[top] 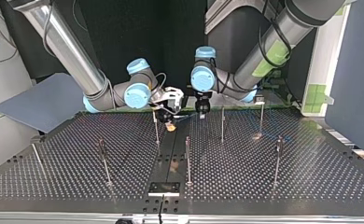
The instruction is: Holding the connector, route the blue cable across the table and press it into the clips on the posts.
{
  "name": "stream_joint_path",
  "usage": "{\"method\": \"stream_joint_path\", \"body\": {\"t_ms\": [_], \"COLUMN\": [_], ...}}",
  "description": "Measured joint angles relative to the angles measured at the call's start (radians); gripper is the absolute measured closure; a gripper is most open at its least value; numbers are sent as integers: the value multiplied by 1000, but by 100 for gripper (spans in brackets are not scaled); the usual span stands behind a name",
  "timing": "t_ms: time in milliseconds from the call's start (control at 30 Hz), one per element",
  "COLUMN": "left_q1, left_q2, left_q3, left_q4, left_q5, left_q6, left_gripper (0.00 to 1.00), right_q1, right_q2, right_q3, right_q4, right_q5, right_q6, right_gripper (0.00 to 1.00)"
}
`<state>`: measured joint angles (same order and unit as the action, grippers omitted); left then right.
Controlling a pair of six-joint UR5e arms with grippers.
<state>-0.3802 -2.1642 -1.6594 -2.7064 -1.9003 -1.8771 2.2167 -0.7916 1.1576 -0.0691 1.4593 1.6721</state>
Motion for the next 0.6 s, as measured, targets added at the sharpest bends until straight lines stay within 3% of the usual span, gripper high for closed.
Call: {"method": "stream_joint_path", "body": {"t_ms": [200, 600], "left_q1": [-13, -20], "left_q2": [35, 138], "left_q3": [-8, -27], "left_q4": [-37, -78], "left_q5": [-7, -36], "left_q6": [-4, -30], "left_gripper": [100, 100], "right_q1": [-2, -8], "right_q2": [-30, -131], "right_q3": [0, 0], "right_q4": [3, 59], "right_q5": [-2, -3], "right_q6": [3, 37], "right_gripper": [100, 100]}}
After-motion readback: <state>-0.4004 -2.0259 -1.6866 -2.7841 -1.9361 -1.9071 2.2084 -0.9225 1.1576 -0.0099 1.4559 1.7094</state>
